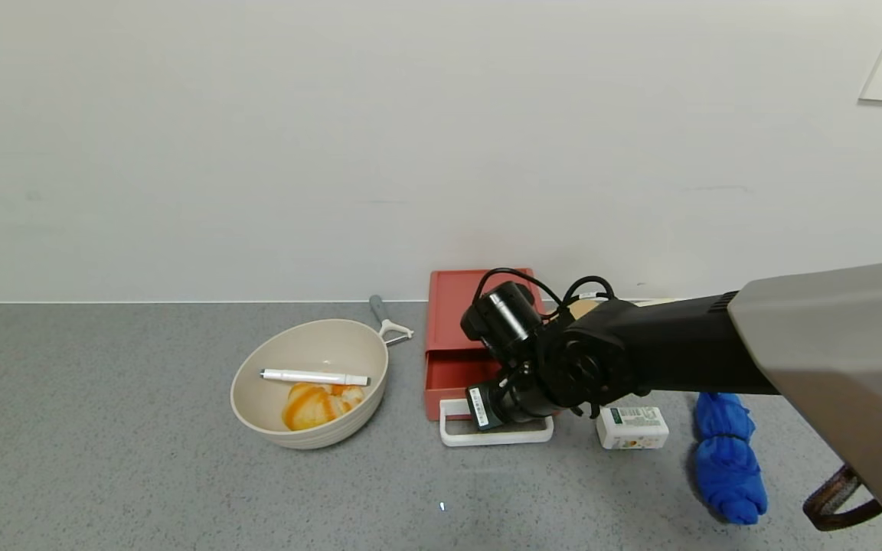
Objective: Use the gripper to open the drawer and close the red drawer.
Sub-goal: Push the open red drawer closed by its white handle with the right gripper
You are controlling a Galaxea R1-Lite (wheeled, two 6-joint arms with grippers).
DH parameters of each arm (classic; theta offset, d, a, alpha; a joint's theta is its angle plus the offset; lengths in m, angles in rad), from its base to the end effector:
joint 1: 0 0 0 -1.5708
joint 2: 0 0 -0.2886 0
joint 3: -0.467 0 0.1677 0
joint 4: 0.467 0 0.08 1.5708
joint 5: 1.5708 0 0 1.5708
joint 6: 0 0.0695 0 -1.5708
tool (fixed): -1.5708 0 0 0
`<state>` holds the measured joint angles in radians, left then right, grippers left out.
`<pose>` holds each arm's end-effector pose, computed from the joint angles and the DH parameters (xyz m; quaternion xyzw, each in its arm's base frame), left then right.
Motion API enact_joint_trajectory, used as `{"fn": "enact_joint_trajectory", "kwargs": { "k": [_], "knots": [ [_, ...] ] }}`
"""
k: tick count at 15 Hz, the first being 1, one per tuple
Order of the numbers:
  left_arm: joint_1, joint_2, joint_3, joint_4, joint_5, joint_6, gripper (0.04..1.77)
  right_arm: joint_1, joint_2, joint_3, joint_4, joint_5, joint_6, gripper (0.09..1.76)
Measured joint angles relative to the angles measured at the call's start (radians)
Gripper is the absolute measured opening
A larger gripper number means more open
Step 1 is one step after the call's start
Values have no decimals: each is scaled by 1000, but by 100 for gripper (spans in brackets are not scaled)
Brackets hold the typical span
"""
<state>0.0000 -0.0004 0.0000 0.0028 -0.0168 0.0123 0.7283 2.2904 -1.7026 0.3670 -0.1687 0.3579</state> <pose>0.0106 -0.0012 0.0751 0.0061 0.0011 -0.0084 0.9999 0.3380 0.2858 0.0756 -0.0441 0.4511 0.1677 0.8755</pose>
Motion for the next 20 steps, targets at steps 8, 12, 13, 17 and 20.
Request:
{"fn": "enact_joint_trajectory", "kwargs": {
  "k": [8, 12, 13, 17, 20],
  "knots": [
    [0, 0, 0, 0, 0, 0, 172, -40, 81, -163, 9, 1, -42, 12],
    [0, 0, 0, 0, 0, 0, 172, -55, 127, -241, 12, 5, -43, 12],
    [0, 0, 0, 0, 0, 0, 172, -58, 136, -251, 11, 5, -47, 12],
    [0, 0, 0, 0, 0, 0, 172, -68, 151, -266, -1, 6, -66, 12],
    [0, 0, 0, 0, 0, 0, 172, -74, 154, -269, -15, 7, -71, 12]
  ]
}}
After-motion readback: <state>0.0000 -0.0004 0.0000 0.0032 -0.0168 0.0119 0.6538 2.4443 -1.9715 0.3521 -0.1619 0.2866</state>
